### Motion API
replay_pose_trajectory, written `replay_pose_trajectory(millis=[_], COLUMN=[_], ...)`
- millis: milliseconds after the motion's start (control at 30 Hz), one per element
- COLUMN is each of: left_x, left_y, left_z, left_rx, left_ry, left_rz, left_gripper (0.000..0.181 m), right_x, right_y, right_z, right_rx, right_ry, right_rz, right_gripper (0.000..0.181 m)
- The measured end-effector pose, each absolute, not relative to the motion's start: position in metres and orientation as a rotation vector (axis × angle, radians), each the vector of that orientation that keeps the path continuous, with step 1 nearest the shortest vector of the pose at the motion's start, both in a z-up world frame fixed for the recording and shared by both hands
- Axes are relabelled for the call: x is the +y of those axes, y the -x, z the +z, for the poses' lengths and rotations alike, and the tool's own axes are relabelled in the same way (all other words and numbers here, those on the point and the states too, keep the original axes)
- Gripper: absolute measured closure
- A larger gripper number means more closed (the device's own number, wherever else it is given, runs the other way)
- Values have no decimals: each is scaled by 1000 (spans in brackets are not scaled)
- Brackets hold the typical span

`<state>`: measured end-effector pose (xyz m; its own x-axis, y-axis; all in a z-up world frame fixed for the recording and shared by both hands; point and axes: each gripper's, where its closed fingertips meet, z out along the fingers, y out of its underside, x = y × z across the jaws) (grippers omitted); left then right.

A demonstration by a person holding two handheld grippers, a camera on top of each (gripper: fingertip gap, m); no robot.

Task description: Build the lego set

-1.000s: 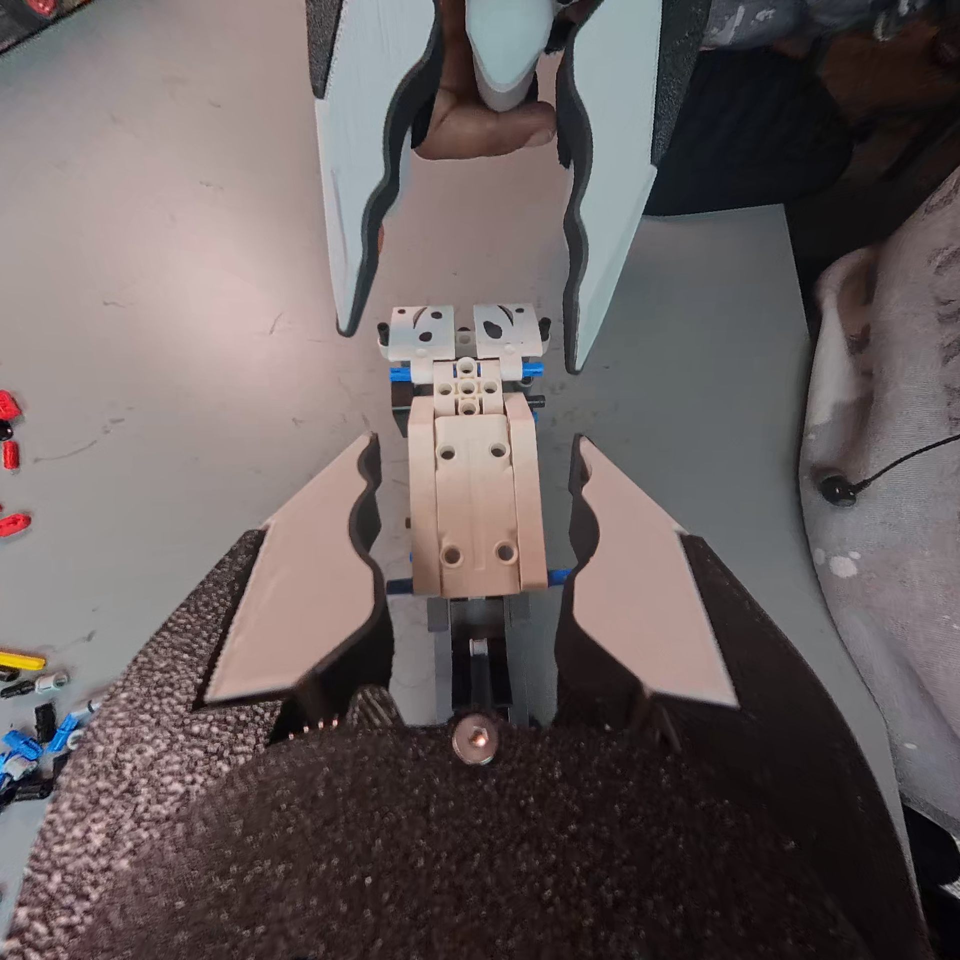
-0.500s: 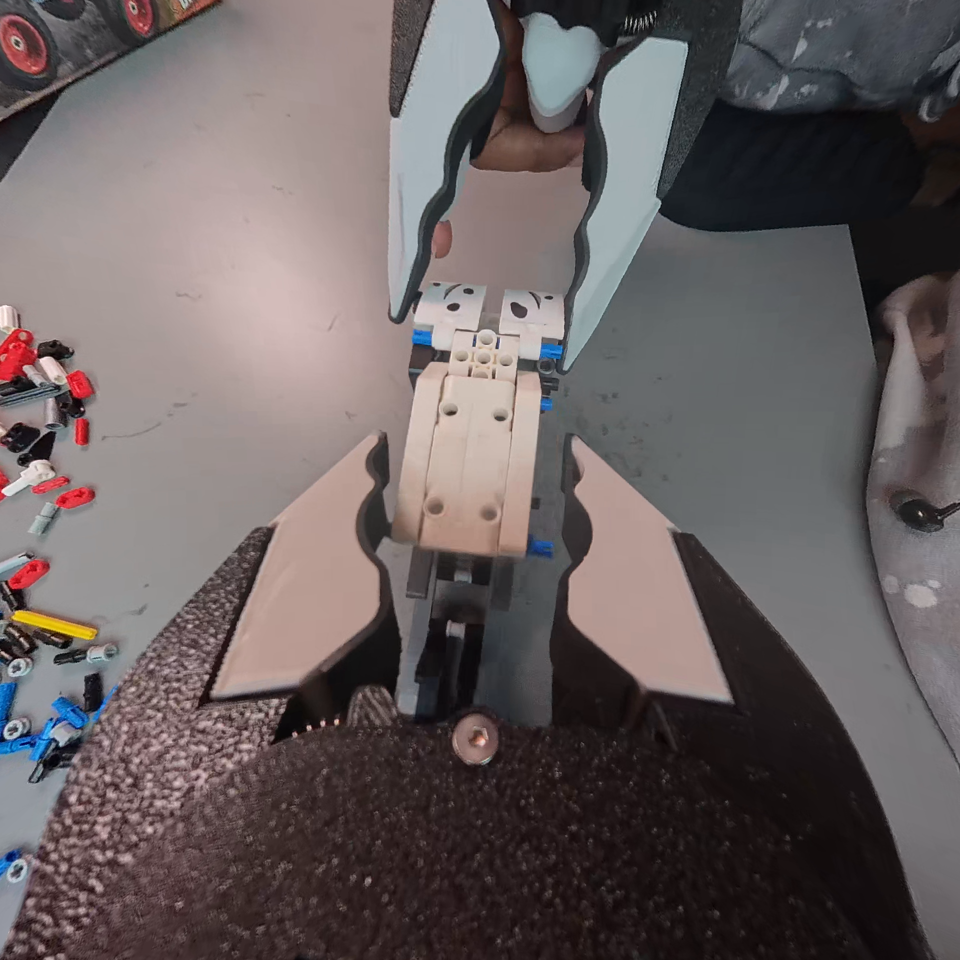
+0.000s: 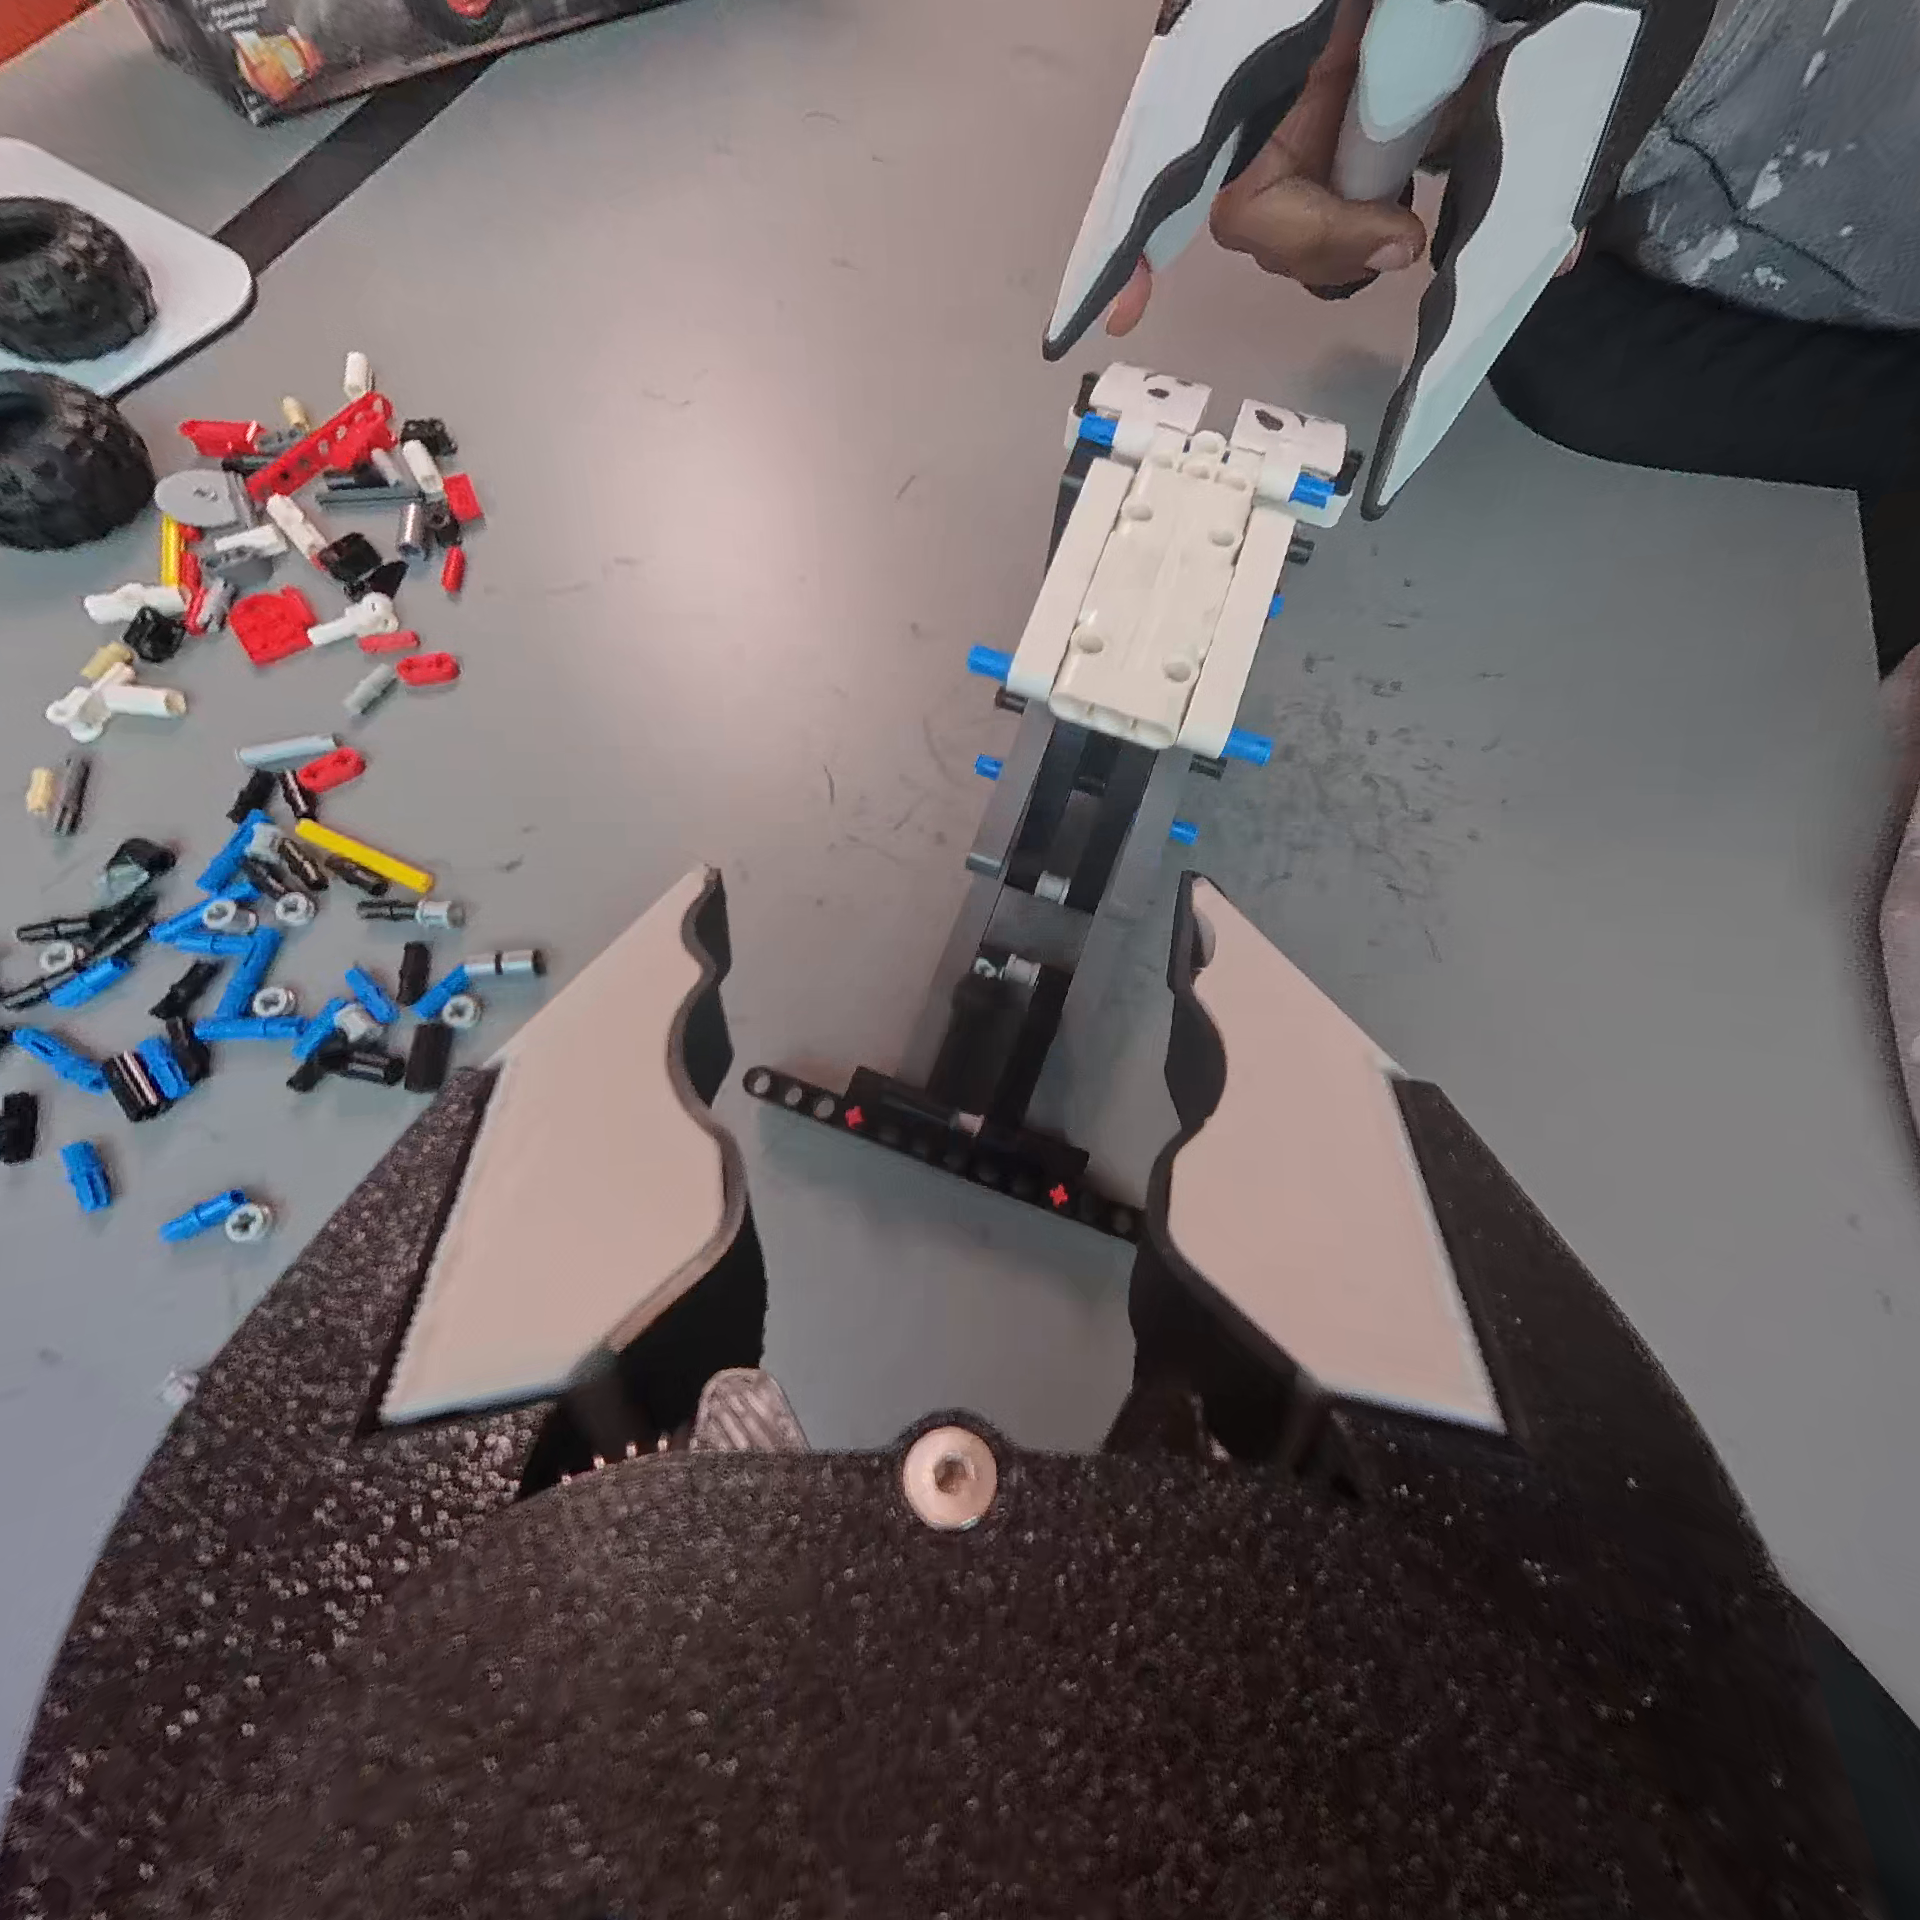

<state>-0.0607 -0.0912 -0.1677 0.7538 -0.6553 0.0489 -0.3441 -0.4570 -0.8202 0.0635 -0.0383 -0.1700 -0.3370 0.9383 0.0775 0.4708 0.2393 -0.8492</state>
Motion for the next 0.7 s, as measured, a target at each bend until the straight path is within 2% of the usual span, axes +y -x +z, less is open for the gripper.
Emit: replay_pose_trajectory(millis=[67,200,267,467,700], left_x=[-97,-100,-95,-83,-76], left_y=[68,67,63,60,64], left_z=[-174,-179,-174,-157,-140], left_rx=[702,645,620,561,532], left_ry=[2112,2078,2021,1913,1794], left_rz=[-503,-577,-580,-536,-431], left_gripper=[91,93,94,95,106], right_x=[-42,-51,-52,-31,15], right_y=[-57,-42,-38,-47,-72], right_z=[-171,-172,-177,-177,-177], right_rx=[-1895,-1879,-1891,-1846,-1749], right_ry=[1283,1272,1263,1309,1400], right_rz=[1036,1071,1035,1014,866], right_gripper=[91,84,100,102,102])
